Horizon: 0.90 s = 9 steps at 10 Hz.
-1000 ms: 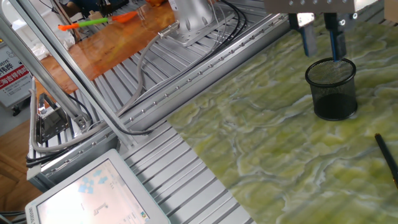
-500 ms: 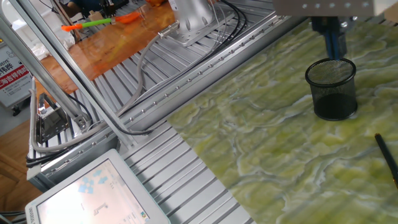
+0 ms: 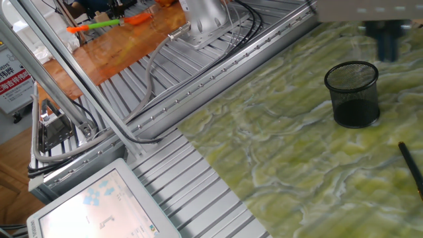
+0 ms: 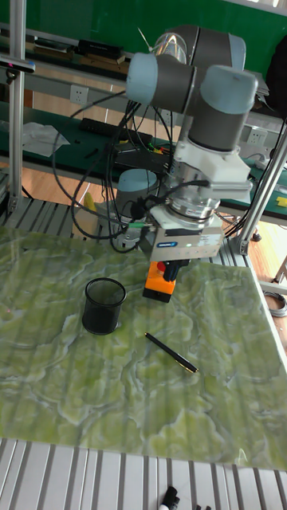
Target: Put the pen into the pen holder
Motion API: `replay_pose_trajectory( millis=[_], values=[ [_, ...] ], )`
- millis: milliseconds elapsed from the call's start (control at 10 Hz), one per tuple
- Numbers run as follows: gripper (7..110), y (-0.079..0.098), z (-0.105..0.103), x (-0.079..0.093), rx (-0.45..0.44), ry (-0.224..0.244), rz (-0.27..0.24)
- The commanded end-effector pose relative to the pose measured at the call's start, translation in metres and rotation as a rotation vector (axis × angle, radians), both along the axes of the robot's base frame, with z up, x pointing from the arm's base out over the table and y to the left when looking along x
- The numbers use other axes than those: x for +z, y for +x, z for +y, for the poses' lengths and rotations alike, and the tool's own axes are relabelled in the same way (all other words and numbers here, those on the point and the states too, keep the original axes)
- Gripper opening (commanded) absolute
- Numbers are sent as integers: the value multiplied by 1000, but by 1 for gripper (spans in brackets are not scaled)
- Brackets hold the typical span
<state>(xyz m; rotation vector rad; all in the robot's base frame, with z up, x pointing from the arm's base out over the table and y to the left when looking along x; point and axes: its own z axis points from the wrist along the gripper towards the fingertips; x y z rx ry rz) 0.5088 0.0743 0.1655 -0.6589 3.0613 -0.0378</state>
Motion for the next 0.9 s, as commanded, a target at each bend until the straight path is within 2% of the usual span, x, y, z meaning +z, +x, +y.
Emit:
replay_pose_trajectory(
  millis=[0, 200, 500, 600, 800],
  values=[
    [7, -34, 24, -14, 75, -36, 12],
    [7, -37, 28, -15, 81, -35, 10],
    [7, -18, 29, -11, 66, 1, -25],
    [7, -11, 22, -8, 26, -7, -34],
    [7, -7, 29, -8, -52, 24, -54]
  ],
)
